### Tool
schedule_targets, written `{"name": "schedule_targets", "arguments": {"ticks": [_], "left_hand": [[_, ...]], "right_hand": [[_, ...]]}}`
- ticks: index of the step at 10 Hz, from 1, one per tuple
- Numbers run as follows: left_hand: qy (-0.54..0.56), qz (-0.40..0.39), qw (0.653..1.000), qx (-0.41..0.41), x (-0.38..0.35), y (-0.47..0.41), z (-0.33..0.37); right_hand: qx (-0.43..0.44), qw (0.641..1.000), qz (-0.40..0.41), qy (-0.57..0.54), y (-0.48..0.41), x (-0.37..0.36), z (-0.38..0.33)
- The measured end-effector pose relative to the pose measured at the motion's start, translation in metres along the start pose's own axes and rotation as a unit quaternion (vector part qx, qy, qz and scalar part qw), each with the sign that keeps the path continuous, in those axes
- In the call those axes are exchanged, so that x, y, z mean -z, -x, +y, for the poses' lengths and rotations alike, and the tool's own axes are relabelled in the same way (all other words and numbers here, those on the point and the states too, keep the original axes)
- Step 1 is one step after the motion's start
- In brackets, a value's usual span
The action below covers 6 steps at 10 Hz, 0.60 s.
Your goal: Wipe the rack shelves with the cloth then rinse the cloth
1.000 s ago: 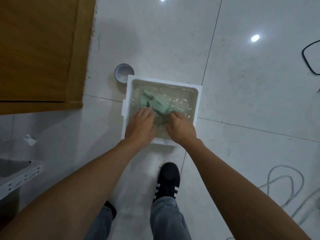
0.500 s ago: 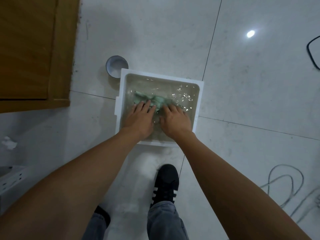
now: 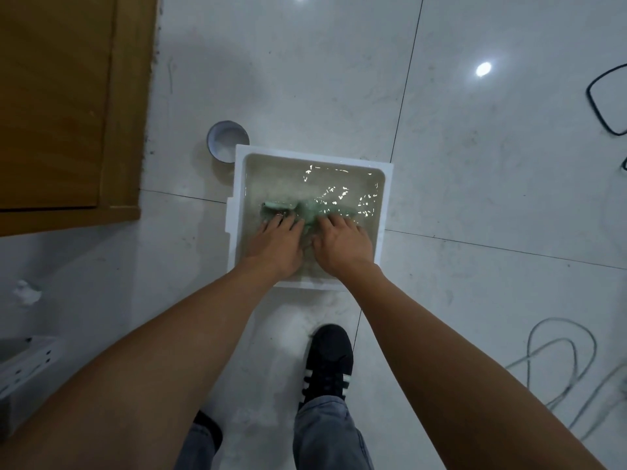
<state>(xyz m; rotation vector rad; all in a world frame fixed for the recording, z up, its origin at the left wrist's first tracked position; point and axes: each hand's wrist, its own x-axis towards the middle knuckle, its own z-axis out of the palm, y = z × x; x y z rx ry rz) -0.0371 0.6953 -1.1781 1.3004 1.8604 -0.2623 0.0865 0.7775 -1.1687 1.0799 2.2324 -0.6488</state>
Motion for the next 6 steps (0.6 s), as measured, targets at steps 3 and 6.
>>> {"name": "schedule_targets", "arguments": {"ticks": [3, 6], "left_hand": [[0.030, -0.044, 0.998, 0.028, 0.019, 0.035, 0.007], [0.033, -0.038, 0.997, 0.052, 0.083, 0.096, 0.033]], "right_hand": [[0.001, 0.998, -0.065, -0.006, 0.032, 0.019, -0.006], [-0.005, 0.995, -0.102, 0.016, 0.086, 0.090, -0.018]]}}
